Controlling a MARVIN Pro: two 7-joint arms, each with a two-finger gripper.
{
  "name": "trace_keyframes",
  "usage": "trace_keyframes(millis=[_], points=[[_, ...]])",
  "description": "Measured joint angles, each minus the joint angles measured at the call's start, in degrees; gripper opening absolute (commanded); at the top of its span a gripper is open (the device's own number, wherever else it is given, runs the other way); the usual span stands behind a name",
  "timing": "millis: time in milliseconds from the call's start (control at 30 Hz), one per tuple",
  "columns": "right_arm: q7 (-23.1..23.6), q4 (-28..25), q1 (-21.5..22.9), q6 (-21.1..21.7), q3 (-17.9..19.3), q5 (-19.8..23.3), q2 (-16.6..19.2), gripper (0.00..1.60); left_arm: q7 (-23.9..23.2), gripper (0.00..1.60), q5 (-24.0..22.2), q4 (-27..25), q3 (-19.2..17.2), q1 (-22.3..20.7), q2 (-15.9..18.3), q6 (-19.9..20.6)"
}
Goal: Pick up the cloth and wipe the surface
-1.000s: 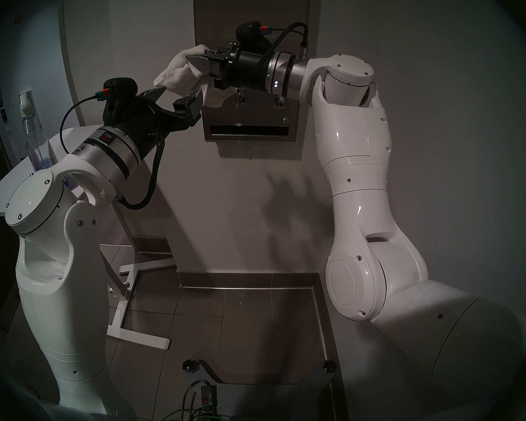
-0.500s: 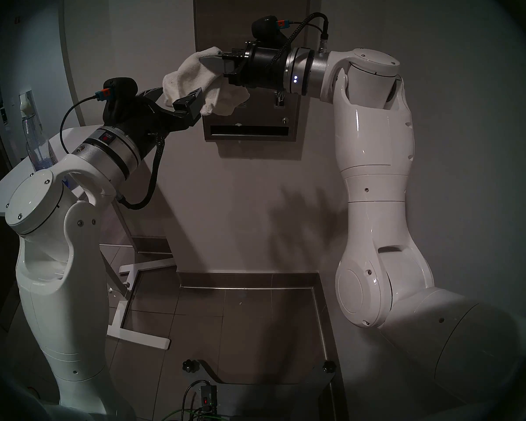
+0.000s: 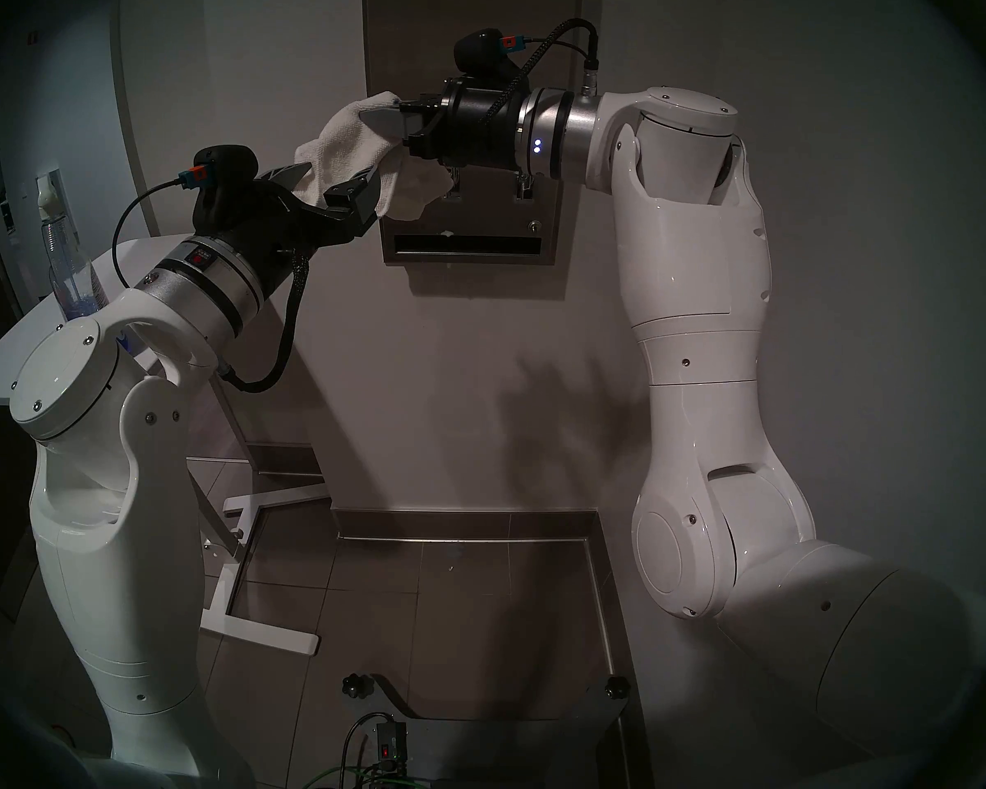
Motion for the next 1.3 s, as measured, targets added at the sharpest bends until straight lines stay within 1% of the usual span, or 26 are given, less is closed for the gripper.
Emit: trace_keyframes(millis=[500,633,833,867,900,933,967,1133,1300], points=[[-3.03,-0.1,0.97,2.93,-0.09,7.83,0.83,0.0,0.05,1.6,-0.13,0.0,0.06,0.0,0.03,-0.01],[-3.71,-0.32,0.96,3.6,-0.79,9.42,0.77,0.0,0.06,1.6,-0.21,-0.02,0.13,0.0,-0.02,-0.06],[-4.9,-1.14,0.64,4.77,-2.82,12.29,0.34,0.0,0.06,1.6,-0.25,-0.25,0.16,0.17,-0.12,-0.28],[-5.06,-1.25,0.57,4.92,-3.05,12.63,0.33,0.0,0.06,1.56,-0.25,-0.3,0.16,0.22,-0.13,-0.33],[-5.26,-1.42,0.48,5.12,-3.37,13.07,0.32,0.0,0.06,0.92,-0.24,-0.37,0.13,0.29,-0.14,-0.44],[-5.42,-1.56,0.39,5.27,-3.6,13.38,0.32,0.0,0.06,0.55,-0.24,-0.42,0.1,0.35,-0.14,-0.52],[-5.62,-1.74,0.29,5.48,-3.89,13.72,0.34,0.0,0.07,0.0,-0.23,-0.48,0.05,0.42,-0.16,-0.64],[-6.94,-3.06,-0.57,6.76,-5.41,15.7,1.01,0.0,0.11,0.0,-0.18,-0.66,-0.37,0.9,-0.32,-1.49],[-7.74,-3.96,-1.34,7.5,-6.11,17.19,1.99,0.0,0.1,0.0,-0.1,-0.67,-0.79,1.46,-0.61,-2.57]])
